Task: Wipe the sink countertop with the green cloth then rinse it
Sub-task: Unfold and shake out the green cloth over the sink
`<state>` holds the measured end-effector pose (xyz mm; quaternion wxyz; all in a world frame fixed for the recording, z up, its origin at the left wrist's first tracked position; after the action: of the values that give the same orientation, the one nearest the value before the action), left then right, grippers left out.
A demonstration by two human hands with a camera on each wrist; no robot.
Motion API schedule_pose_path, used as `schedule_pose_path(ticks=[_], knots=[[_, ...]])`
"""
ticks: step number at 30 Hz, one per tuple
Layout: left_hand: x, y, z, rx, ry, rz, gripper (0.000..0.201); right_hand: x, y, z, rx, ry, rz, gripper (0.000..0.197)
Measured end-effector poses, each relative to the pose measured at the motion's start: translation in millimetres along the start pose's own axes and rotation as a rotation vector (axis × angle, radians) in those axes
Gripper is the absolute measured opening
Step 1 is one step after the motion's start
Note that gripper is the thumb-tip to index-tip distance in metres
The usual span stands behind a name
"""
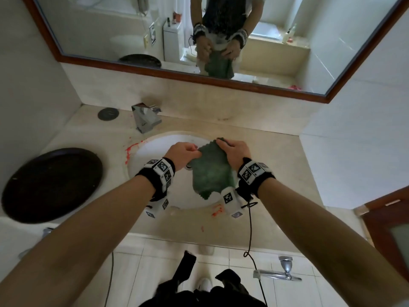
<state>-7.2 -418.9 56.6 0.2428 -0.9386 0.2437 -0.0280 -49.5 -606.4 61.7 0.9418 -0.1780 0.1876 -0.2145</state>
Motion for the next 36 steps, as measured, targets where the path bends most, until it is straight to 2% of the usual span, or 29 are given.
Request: schedule_pose_path(ticks=[7, 10, 12, 16, 18, 25, 27, 31, 36], knots=[[-12, 6, -11, -0.028, 0.033, 0.088, 0.03, -14, -11, 6, 0.062, 0.0, -0.043, 0.031], [-18, 15, -4, -0.098, -0.028, 0.213, 0.022, -20, -25, 4, 0.114, 0.023, -0.101, 0.033], [-25, 26, -3, -0.114, -0.069, 0.323, 0.025, -26, -34, 0, 0.116, 0.037, -0.129, 0.035], [-33, 49, -3, 0.019, -0.031, 0.454, 0.02, -41, -55, -14, 0.14, 0.068, -0.198, 0.029], [-36, 55, -5, 0.099, -0.009, 0.465, 0.022, -46, -64, -22, 0.142, 0.095, -0.226, 0.025], [-34, 76, -16, 0.039, 0.012, 0.416, 0.029, -69, -115, -63, 0.042, 0.188, -0.416, 0.028], [-30, 81, -19, 0.106, 0.045, 0.407, 0.026, -71, -128, -75, 0.013, 0.225, -0.44, 0.029], [-21, 99, -23, 0.03, 0.035, 0.393, 0.008, -67, -145, -97, -0.019, 0.283, -0.475, 0.031], [4, 117, -15, 0.097, 0.016, 0.372, 0.016, -41, -157, -118, -0.002, 0.35, -0.464, 0.031]])
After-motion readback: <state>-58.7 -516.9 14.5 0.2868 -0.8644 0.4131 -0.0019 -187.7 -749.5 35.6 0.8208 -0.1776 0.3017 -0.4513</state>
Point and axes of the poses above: each hand's wrist, its own x-axis towards the middle knuckle, its own y-axis out of the palm, z = x × y, the point moved 7 cm from there along x, towards the middle knuckle, and after that the axes turned 10 degrees about y, right-handed, at the moved point
